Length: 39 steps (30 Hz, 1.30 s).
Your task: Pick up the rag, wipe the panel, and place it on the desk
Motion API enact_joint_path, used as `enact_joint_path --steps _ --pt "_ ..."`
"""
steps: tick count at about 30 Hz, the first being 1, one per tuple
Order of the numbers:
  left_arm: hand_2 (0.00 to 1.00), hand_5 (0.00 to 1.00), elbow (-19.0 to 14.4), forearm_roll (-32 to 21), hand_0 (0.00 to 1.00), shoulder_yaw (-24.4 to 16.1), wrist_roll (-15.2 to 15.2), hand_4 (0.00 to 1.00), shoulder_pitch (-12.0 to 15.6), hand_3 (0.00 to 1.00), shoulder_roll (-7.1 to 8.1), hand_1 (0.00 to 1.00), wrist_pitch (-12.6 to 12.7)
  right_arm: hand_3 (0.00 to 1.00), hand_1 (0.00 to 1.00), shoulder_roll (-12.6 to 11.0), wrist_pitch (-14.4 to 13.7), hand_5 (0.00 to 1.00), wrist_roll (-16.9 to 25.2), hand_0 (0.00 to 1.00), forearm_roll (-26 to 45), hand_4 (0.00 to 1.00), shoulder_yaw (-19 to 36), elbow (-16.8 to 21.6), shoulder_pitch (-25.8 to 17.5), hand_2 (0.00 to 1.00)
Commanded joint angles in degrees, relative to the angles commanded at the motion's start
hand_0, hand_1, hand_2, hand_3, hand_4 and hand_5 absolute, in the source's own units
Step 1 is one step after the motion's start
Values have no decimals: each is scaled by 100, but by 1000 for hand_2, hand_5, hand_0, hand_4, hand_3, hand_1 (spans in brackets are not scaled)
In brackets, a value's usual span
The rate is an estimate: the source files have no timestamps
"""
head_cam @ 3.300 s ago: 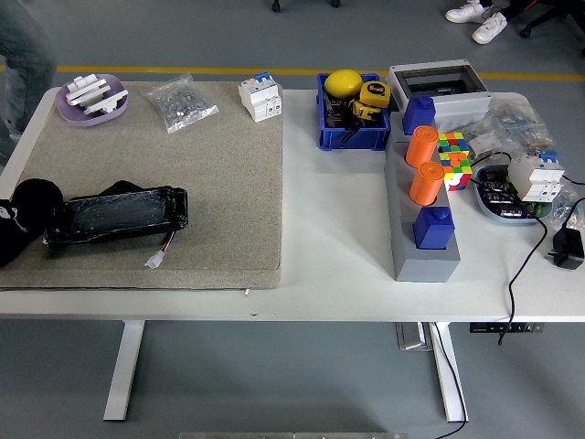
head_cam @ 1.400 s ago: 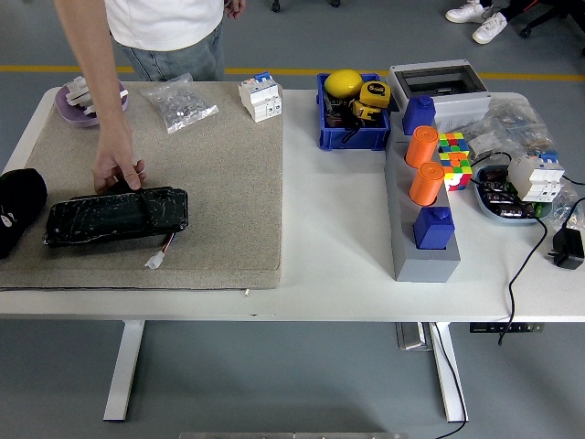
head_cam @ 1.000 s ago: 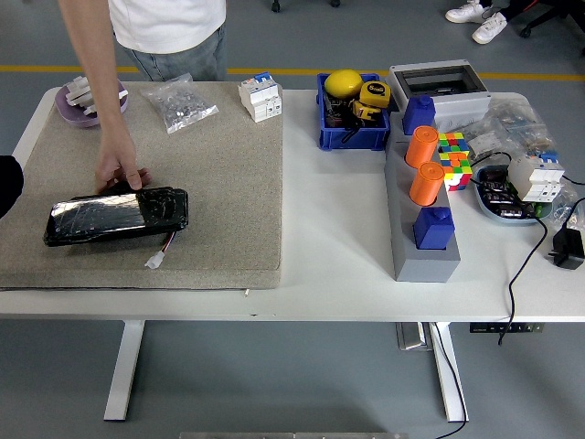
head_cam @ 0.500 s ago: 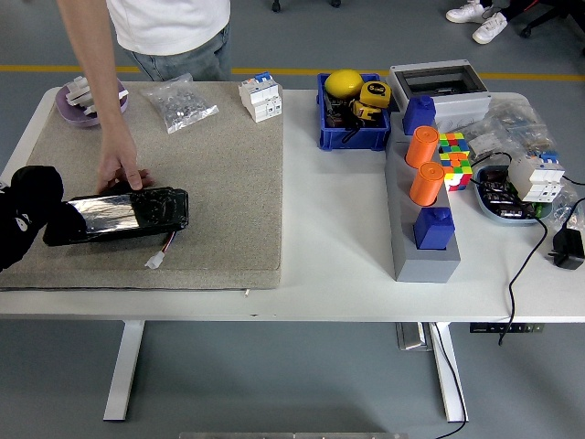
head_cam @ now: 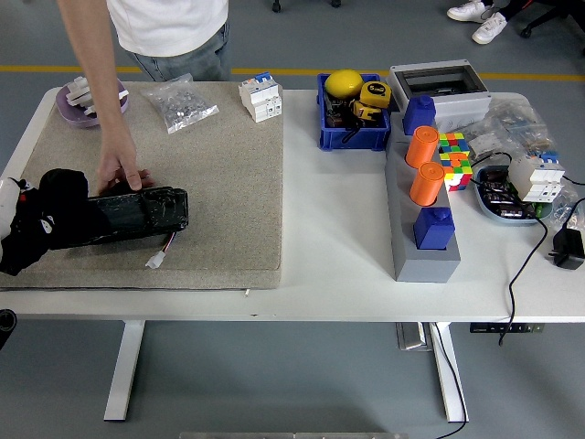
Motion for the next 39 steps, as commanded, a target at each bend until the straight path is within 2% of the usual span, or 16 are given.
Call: enact_joint_path --steps 10,17,30,39 --pt "534 2 -147 -31 230 497 69 131 -185 481 -51 158 57 670 718 -13 12 713 -10 780 22 977 -48 -4 9 726" --pt "529 2 -199 -94 230 958 131 129 -423 478 -97 156 159 671 719 -14 9 713 0 780 26 978 -65 2 31 726" --pt "529 2 -326 -266 230 1866 249 129 -844 479 -205 156 175 672 719 -37 35 712 -4 779 141 978 -207 -30 52 726" --pt "530 2 -548 -320 230 2491 383 131 -1127 481 -262 157 139 672 718 -49 83 713 -34 779 122 980 -252 -26 86 727"
